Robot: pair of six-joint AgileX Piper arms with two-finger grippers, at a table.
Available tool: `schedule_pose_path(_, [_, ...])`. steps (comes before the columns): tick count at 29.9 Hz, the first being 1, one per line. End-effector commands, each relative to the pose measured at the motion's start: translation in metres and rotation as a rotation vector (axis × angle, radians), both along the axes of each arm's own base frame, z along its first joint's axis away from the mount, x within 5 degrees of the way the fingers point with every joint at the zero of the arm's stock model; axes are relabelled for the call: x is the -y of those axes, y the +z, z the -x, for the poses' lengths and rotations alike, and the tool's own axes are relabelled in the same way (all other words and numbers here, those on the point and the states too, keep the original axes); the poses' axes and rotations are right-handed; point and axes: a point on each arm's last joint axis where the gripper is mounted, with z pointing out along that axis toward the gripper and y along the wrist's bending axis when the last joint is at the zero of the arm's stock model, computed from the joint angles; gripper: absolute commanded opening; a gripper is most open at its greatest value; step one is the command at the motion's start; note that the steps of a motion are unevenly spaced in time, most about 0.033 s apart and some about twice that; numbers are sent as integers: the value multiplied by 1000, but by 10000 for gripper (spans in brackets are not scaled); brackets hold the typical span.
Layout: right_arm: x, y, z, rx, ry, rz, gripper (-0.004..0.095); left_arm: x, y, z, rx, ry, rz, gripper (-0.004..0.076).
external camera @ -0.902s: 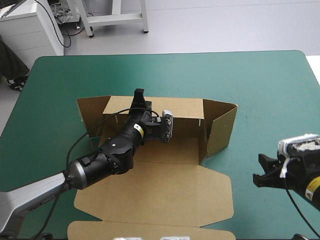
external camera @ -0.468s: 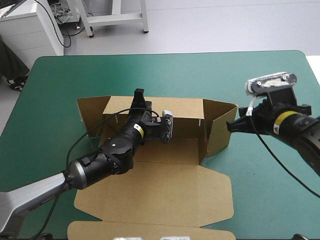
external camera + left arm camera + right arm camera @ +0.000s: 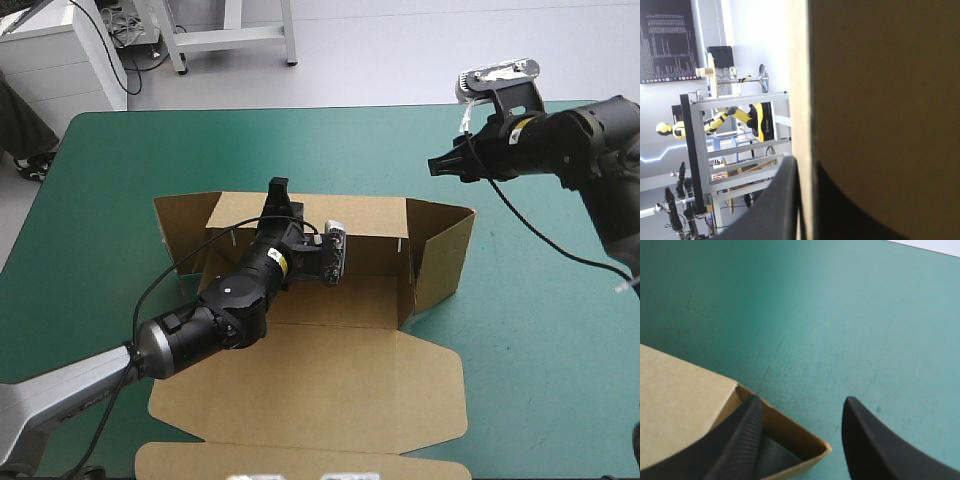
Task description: Fold the box
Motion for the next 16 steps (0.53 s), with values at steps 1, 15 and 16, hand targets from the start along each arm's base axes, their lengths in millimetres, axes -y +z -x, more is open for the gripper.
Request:
schedule_pose_path(1, [4,5,-20,51,63,-44,453,5,10,6,-4,-50,76,-8])
schedule_pose_path(15, [-12,-56,-78,-106,175,-2,402,5,10,6,-4,-56,76,-8])
schedule_pose_path(16, [-13,-57,-76,-116,185,-1,396,5,10,6,-4,-56,76,-8])
